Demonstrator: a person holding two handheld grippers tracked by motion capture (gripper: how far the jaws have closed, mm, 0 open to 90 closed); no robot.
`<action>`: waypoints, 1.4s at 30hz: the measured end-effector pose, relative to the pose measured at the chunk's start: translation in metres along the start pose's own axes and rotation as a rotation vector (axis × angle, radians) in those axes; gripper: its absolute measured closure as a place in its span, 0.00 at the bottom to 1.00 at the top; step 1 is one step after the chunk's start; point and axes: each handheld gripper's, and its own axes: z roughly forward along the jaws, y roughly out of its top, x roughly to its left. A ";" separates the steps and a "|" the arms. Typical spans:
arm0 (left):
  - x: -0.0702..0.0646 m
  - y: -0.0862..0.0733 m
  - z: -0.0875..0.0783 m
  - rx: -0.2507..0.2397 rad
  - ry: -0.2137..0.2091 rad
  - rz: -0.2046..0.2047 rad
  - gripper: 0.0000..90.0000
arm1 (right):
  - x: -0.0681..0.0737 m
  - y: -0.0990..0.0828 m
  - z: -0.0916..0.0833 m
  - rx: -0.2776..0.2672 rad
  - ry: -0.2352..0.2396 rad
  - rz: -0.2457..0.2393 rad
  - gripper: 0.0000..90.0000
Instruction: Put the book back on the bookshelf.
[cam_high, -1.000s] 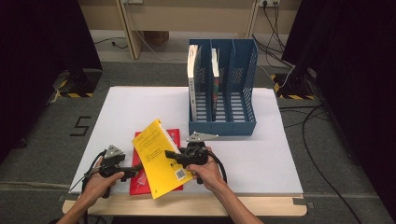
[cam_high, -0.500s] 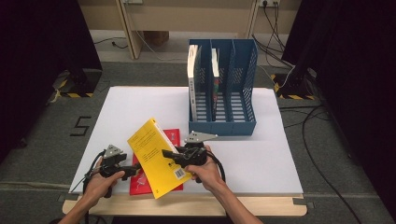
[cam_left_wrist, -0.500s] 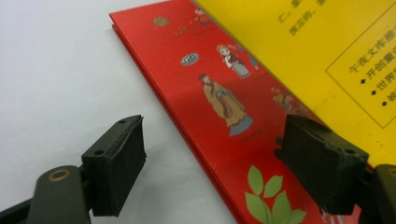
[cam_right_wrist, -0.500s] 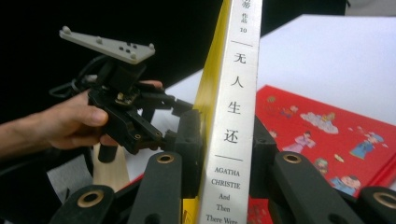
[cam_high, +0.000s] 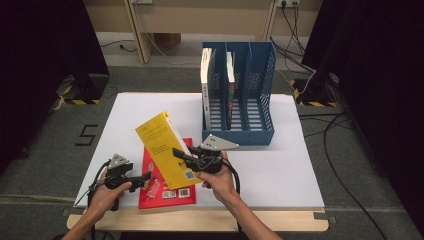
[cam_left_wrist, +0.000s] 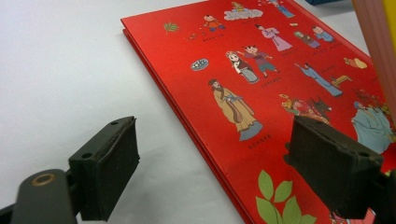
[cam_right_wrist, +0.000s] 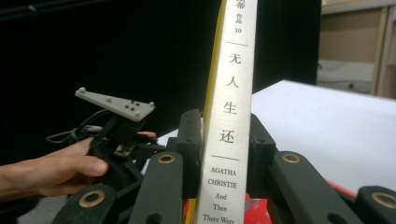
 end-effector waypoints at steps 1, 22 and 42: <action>0.000 0.000 0.000 0.000 0.000 0.000 0.17 | 0.000 0.001 0.001 -0.004 -0.012 -0.018 0.82; 0.002 -0.001 0.000 0.006 0.013 0.018 0.17 | -0.011 -0.010 0.003 -0.128 -0.046 -0.123 0.84; 0.005 -0.002 -0.002 0.006 0.013 0.013 0.17 | -0.019 -0.030 -0.037 -0.081 -0.043 -0.110 0.83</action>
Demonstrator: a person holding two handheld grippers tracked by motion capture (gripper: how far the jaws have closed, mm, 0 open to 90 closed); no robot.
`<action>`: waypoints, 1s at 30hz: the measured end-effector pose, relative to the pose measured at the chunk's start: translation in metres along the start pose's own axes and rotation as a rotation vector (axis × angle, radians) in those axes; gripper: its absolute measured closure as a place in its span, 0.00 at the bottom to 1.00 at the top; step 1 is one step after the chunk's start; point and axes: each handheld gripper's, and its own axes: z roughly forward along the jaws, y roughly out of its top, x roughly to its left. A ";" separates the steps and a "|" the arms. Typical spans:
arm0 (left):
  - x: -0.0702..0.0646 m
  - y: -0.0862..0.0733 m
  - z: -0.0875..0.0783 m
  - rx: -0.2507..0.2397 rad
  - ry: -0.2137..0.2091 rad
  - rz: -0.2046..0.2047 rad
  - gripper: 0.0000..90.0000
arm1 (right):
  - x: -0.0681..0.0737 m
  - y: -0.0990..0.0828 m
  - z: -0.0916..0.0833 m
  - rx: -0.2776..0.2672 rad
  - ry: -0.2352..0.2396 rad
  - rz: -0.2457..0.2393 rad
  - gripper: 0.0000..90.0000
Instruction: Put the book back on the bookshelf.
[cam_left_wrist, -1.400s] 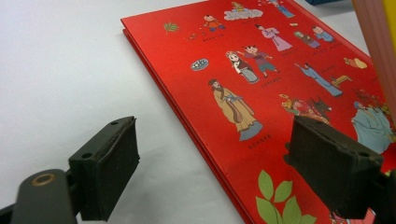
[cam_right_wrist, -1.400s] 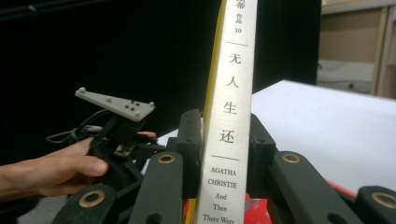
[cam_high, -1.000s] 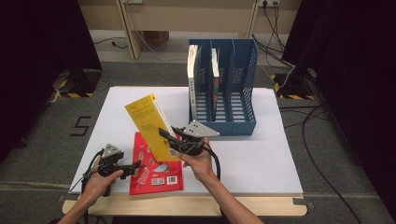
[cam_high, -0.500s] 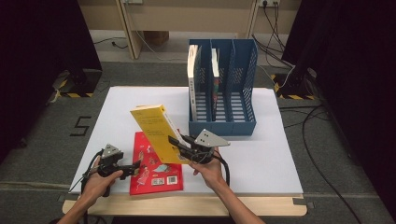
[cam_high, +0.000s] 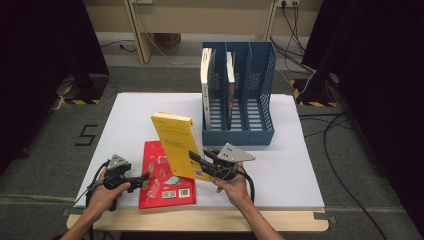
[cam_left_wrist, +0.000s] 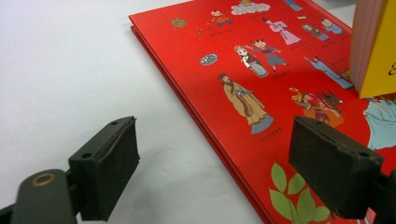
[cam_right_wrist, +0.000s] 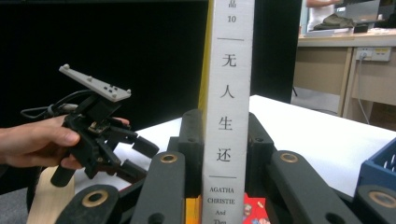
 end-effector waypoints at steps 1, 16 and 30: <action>0.000 0.000 0.000 0.000 0.002 -0.001 0.17 | 0.000 -0.001 -0.002 0.005 0.003 -0.002 0.83; 0.001 0.000 0.000 0.004 -0.003 0.001 0.17 | -0.003 -0.005 -0.018 0.068 0.038 -0.016 0.81; 0.006 0.001 0.000 0.002 0.004 -0.010 0.17 | -0.001 -0.008 -0.023 0.126 0.062 -0.061 0.80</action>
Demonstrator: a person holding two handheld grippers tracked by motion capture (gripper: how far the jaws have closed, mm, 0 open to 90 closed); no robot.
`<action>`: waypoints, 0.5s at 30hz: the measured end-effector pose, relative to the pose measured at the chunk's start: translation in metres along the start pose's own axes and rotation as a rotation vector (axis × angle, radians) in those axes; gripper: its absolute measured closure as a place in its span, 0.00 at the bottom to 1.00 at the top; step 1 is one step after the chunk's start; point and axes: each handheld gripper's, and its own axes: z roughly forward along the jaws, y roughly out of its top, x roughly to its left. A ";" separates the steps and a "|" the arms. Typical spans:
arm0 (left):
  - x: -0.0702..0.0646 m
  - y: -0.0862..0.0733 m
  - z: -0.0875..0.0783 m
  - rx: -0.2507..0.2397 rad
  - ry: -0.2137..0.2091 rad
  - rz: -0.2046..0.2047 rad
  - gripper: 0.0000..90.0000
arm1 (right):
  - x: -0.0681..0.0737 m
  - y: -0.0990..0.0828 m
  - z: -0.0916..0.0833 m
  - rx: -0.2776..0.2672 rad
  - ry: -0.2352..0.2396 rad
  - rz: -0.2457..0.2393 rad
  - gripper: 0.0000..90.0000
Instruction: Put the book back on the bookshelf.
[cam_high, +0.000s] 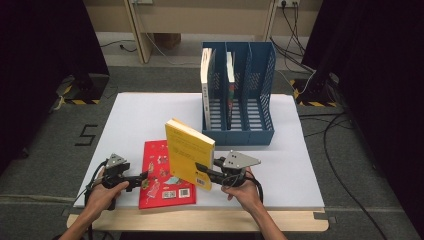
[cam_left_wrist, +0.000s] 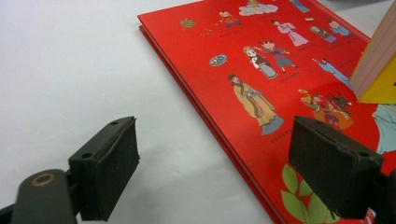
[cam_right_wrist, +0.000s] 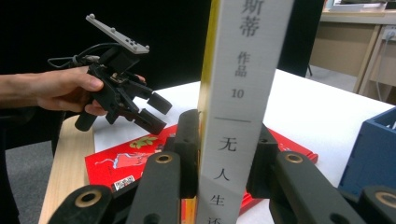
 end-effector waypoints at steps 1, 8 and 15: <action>0.001 0.000 0.000 -0.002 0.001 -0.004 0.17 | 0.000 0.000 0.001 -0.003 0.006 -0.002 0.80; 0.008 0.000 -0.003 -0.008 0.018 -0.024 0.17 | 0.004 0.007 0.005 -0.039 0.021 0.027 0.78; 0.015 -0.001 -0.004 -0.002 0.035 -0.035 0.17 | 0.008 0.011 0.015 -0.040 0.021 0.032 0.79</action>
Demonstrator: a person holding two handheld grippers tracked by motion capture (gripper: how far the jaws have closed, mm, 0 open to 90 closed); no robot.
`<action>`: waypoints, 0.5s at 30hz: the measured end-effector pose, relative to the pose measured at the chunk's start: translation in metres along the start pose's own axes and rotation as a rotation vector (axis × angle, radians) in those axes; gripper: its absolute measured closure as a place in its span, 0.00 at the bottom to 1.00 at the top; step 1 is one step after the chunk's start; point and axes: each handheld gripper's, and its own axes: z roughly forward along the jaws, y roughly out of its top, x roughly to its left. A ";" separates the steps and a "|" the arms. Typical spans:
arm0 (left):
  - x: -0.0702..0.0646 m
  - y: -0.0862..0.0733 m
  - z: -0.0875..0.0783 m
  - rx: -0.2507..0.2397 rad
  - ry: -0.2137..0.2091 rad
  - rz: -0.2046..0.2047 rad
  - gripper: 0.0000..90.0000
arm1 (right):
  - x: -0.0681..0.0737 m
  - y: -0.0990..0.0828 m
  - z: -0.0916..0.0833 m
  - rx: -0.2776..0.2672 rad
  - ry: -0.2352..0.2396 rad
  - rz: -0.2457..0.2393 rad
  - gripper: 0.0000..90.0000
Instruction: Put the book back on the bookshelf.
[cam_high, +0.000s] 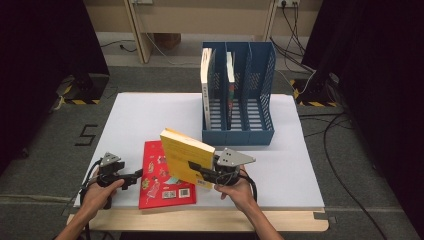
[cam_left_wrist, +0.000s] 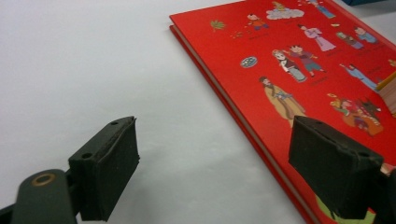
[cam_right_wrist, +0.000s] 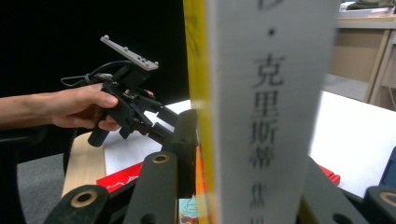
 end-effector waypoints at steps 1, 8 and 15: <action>0.002 0.000 0.000 0.009 0.013 0.009 0.17 | 0.000 0.000 0.003 0.000 0.004 0.008 0.79; 0.011 -0.001 0.004 0.036 0.068 0.032 0.17 | 0.000 0.000 0.010 -0.018 0.012 0.024 0.78; 0.009 -0.004 0.007 0.052 0.086 0.075 0.16 | 0.001 0.000 0.013 -0.036 0.010 0.038 0.78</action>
